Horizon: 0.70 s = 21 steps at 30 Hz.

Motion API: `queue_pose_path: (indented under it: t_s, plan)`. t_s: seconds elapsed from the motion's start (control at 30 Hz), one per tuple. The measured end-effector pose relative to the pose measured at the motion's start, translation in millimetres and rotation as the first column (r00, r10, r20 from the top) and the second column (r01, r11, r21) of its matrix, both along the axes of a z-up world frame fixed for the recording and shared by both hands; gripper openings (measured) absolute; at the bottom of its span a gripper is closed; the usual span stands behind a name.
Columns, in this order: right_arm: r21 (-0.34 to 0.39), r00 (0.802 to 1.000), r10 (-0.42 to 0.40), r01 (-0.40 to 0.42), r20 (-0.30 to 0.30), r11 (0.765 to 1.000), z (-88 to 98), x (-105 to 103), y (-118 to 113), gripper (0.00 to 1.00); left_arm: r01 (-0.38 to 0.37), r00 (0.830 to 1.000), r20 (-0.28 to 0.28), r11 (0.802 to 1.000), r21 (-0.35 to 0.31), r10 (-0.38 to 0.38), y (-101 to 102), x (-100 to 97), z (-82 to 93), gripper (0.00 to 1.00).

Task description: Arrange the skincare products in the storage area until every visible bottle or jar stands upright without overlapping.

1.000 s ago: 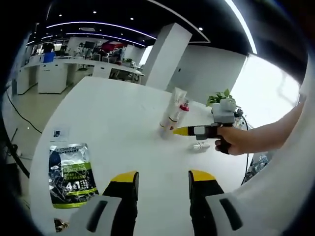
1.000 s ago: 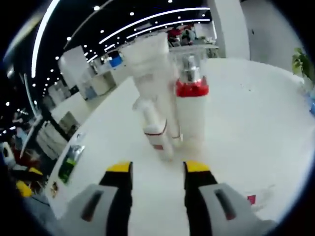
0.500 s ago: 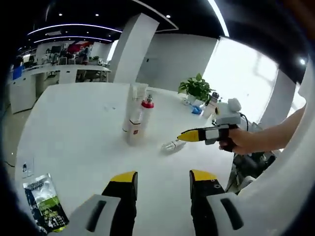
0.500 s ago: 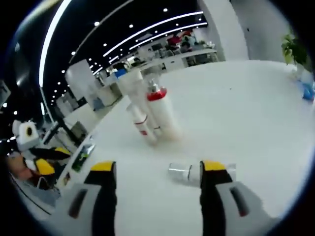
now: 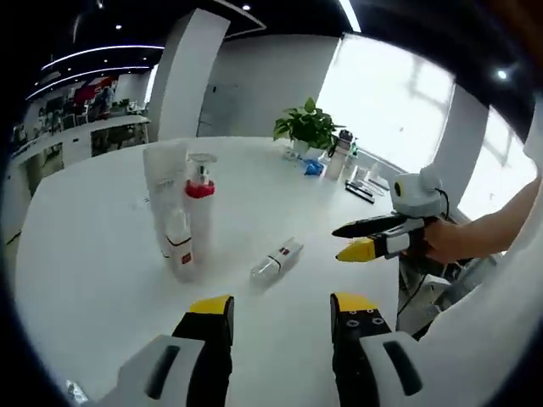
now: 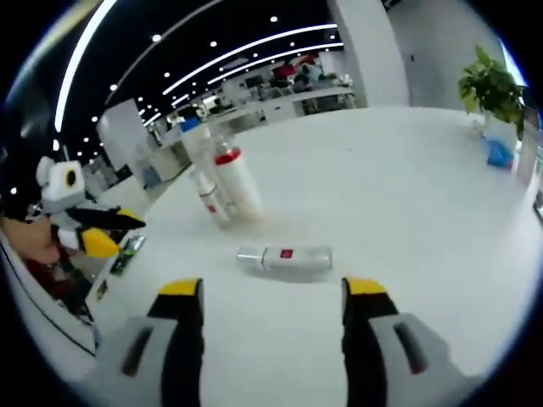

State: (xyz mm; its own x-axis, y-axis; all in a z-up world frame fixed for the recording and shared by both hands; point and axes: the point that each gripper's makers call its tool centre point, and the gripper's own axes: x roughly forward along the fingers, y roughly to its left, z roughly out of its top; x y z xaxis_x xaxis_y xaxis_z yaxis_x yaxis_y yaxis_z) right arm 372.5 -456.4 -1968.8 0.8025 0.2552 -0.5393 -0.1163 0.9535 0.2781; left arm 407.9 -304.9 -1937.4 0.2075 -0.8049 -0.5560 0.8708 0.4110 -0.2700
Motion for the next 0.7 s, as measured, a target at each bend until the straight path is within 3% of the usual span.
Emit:
queue_pose_path:
  t_s: [0.13, 0.2, 0.3, 0.37, 0.5, 0.57, 0.7]
  plan:
    - [-0.026, 1.000, -0.011, 0.011, 0.010, 1.000, 3.7, -15, -8, 0.64, 0.129, 0.990, 0.054, 0.988, 0.084, -0.134, -35, 12.4, -12.2, 0.46]
    - [-0.044, 1.000, -0.016, 0.016, 0.013, 0.999, 5.3, -22, -12, 0.64, 0.173, 0.982, 0.053, 0.974, 0.148, -0.183, -47, 16.6, -22.6, 0.47]
    - [-0.066, 1.000, -0.019, 0.020, 0.012, 0.998, 8.1, -32, -16, 0.64, 0.229, 0.970, 0.038, 0.954, 0.193, -0.240, -63, 19.0, -33.7, 0.47]
    - [-0.077, 0.999, -0.029, 0.030, 0.018, 0.997, 12.0, -40, -20, 0.64, 0.290, 0.953, 0.013, 0.923, 0.253, -0.303, -76, 18.9, -47.1, 0.48]
    - [-0.077, 0.997, -0.069, 0.071, 0.019, 0.995, 14.5, -53, -31, 0.63, 0.367, 0.912, 0.045, 0.861, 0.354, -0.407, -90, 20.7, -63.5, 0.50]
    - [-0.080, 0.997, -0.080, 0.081, 0.017, 0.993, 14.6, -56, -34, 0.63, 0.386, 0.902, 0.024, 0.831, 0.400, -0.431, -94, 21.7, -75.2, 0.50]
    - [-0.077, 0.995, -0.101, 0.102, 0.019, 0.992, 18.4, -64, -41, 0.63, 0.390, 0.902, 0.001, 0.815, 0.428, -0.432, -107, 27.1, -88.6, 0.47]
